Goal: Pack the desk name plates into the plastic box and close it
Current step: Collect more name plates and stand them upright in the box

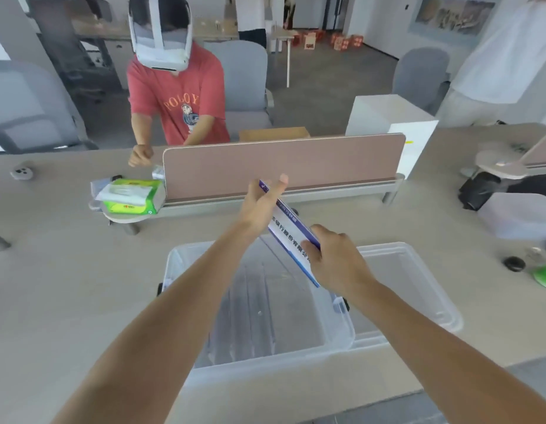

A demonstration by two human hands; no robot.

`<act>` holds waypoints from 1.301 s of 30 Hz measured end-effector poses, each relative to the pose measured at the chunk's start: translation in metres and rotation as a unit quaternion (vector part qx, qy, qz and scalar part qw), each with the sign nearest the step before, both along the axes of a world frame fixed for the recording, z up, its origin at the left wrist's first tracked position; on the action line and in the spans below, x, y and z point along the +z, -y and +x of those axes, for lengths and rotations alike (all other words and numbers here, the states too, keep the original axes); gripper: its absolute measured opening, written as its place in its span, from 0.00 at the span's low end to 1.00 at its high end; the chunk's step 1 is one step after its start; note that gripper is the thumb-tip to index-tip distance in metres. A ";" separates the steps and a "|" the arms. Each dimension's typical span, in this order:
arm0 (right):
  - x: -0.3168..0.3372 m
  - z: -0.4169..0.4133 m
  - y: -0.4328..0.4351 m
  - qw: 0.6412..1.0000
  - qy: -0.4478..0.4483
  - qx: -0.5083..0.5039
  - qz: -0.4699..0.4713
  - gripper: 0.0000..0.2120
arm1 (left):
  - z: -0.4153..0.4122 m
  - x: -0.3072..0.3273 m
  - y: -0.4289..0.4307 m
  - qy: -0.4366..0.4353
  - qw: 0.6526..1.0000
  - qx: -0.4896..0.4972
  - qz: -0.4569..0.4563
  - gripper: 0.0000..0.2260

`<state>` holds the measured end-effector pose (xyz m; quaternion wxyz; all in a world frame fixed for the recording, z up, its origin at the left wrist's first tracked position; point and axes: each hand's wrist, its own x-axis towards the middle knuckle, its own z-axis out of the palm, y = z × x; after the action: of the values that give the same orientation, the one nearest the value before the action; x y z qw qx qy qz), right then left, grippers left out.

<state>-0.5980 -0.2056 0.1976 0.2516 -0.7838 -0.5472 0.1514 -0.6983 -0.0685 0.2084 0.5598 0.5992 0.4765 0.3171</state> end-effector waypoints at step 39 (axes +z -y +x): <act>-0.173 -0.040 -0.005 0.948 0.005 -0.076 -0.310 0.13 | 0.024 -0.192 -0.058 -0.383 0.806 -0.406 0.196 0.23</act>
<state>-0.6376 -0.2006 0.0243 0.0039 -0.8633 -0.4132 0.2898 -0.6742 -0.0107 0.0161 0.2804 0.9076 0.2935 -0.1077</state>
